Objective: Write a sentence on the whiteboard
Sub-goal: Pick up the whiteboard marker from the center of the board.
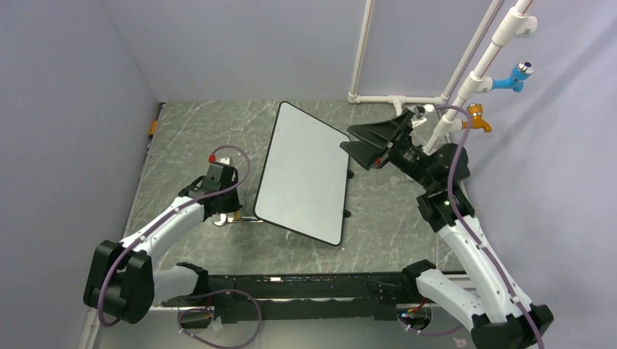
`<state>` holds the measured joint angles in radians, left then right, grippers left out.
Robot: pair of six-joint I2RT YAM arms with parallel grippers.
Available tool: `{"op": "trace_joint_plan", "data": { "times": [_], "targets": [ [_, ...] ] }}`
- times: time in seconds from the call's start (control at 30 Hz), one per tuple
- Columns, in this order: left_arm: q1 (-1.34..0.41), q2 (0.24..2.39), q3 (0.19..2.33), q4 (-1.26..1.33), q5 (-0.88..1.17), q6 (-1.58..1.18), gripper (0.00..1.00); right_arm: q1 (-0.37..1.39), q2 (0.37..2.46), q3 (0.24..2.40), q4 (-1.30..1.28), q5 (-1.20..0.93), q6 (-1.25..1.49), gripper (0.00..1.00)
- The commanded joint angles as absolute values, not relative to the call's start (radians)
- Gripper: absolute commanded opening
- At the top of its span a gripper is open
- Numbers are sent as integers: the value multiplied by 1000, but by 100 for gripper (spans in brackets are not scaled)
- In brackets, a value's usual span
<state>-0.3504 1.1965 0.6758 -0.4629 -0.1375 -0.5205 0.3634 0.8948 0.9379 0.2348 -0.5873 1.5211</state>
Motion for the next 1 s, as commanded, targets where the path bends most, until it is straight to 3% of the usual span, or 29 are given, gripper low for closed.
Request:
{"op": "trace_joint_plan", "data": {
  "times": [0.0, 0.27, 0.57, 0.97],
  "targets": [
    [-353, 1148, 700, -489, -144, -533, 0, 360, 786, 992, 180, -466, 1450, 100],
    [-354, 1093, 703, -522, -150, -531, 0, 363, 790, 1003, 174, -494, 1497, 100],
    [-354, 1006, 712, -584, -154, -526, 0, 370, 816, 984, 393, -582, 1588, 100],
    [-354, 958, 708, -619, -161, -523, 0, 370, 745, 1041, 160, -493, 1484, 100]
  ]
}}
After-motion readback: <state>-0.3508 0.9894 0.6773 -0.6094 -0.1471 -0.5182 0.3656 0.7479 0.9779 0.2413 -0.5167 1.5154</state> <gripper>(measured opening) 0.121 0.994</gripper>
